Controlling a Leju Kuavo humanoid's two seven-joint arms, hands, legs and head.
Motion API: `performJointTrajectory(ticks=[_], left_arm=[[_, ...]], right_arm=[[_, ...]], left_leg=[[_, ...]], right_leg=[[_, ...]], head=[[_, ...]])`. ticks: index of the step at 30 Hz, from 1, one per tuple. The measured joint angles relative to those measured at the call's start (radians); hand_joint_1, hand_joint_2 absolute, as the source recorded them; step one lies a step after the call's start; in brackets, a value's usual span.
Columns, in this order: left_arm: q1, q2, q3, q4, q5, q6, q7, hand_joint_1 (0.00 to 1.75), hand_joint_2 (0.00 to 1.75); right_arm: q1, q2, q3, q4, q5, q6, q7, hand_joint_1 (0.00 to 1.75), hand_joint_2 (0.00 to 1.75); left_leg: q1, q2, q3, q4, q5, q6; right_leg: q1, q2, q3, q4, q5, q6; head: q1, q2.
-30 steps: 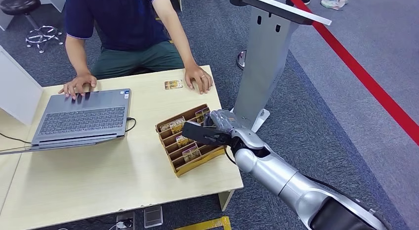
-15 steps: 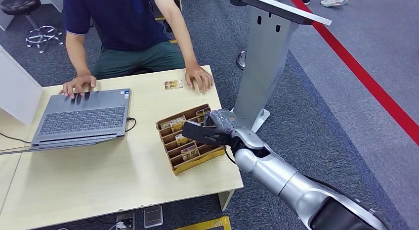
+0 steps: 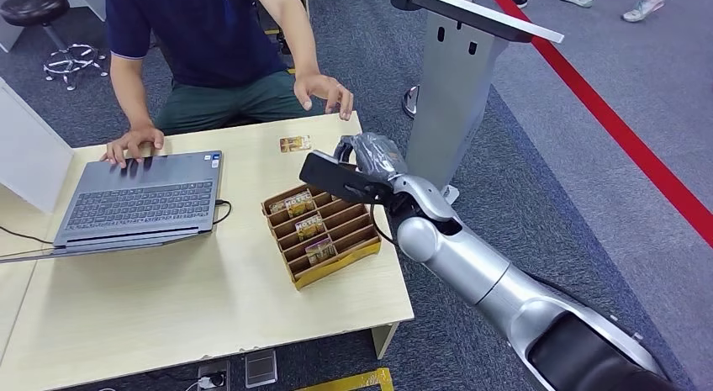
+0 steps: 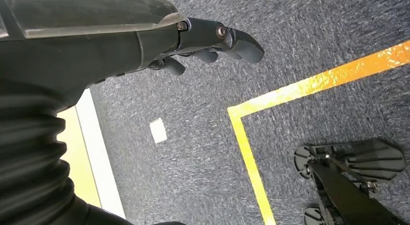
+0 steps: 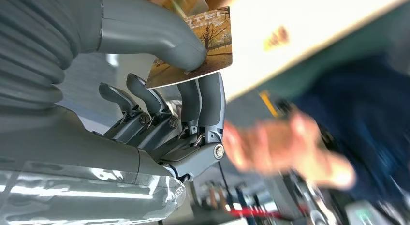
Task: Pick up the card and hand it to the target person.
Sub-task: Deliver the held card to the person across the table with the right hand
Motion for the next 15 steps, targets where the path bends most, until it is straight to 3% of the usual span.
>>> performJointTrajectory(ticks=[15], left_arm=[[-0.007, 0.000, 0.000, 0.000, -0.005, 0.003, 0.002, 0.00, 1.75]], right_arm=[[-0.075, 0.075, -0.051, 0.114, -0.011, -0.252, -0.181, 1.66, 1.75]], left_leg=[[0.000, 0.000, 0.000, 0.000, 0.000, 0.000]], right_leg=[[0.000, 0.000, 0.000, 0.000, 0.000, 0.000]], head=[[0.000, 0.000]])
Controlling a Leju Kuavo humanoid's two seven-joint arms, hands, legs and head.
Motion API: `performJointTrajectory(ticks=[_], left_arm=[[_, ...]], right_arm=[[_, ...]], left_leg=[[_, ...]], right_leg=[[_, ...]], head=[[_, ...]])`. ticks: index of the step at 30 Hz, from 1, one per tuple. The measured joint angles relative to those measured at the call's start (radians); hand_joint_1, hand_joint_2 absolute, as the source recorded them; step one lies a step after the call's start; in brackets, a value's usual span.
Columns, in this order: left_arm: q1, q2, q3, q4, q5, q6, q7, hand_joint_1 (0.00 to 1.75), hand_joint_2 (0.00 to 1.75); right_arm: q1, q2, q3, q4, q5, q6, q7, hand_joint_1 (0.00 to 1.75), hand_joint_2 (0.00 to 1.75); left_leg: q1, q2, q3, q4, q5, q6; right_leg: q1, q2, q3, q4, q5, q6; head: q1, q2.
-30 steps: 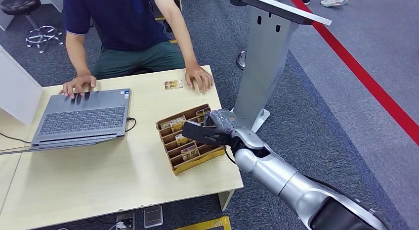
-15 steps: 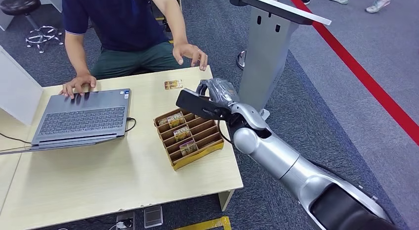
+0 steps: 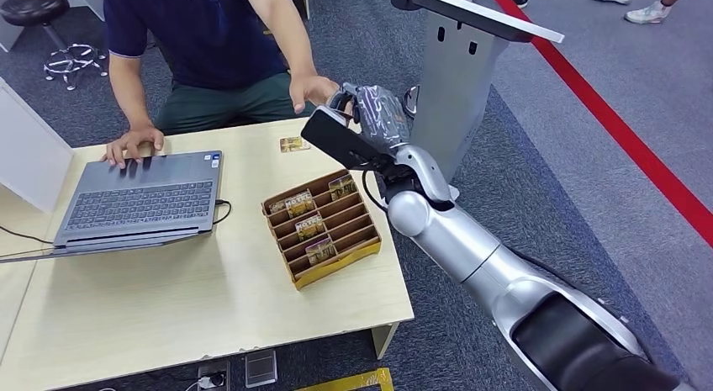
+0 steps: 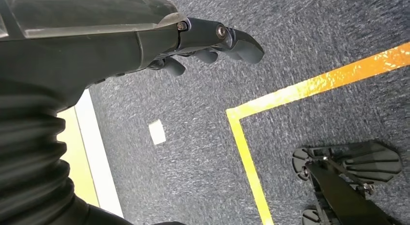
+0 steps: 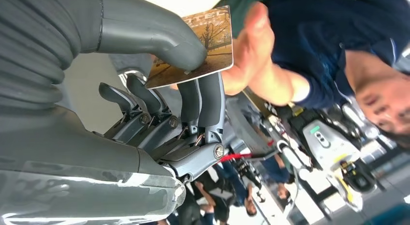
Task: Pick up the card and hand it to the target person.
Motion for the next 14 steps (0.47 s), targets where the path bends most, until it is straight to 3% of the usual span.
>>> performJointTrajectory(ticks=[6, 10, 14], left_arm=[[-0.003, -0.001, 0.000, 0.000, -0.002, -0.004, 0.000, 0.00, 1.75], [-0.003, -0.002, 0.000, 0.000, -0.002, -0.004, 0.002, 0.00, 1.75], [-0.002, -0.002, -0.001, 0.000, -0.005, -0.006, 0.001, 0.00, 1.75]], right_arm=[[-0.011, 0.042, -0.012, 0.115, 0.008, -0.045, -0.040, 1.66, 1.75], [-0.012, 0.058, -0.017, 0.165, 0.017, -0.071, -0.044, 0.00, 1.75], [-0.012, 0.064, -0.020, 0.196, 0.028, -0.080, -0.040, 0.00, 1.75]], left_leg=[[0.000, 0.000, 0.000, 0.000, 0.000, 0.000], [0.000, 0.000, 0.000, 0.000, 0.000, 0.000], [0.000, 0.000, 0.000, 0.000, 0.000, 0.000]], right_leg=[[0.000, 0.000, 0.000, 0.000, 0.000, 0.000], [0.000, 0.000, 0.000, 0.000, 0.000, 0.000], [0.000, 0.000, 0.000, 0.000, 0.000, 0.000]], head=[[0.000, 0.000], [0.000, 0.000], [0.000, 0.000]])
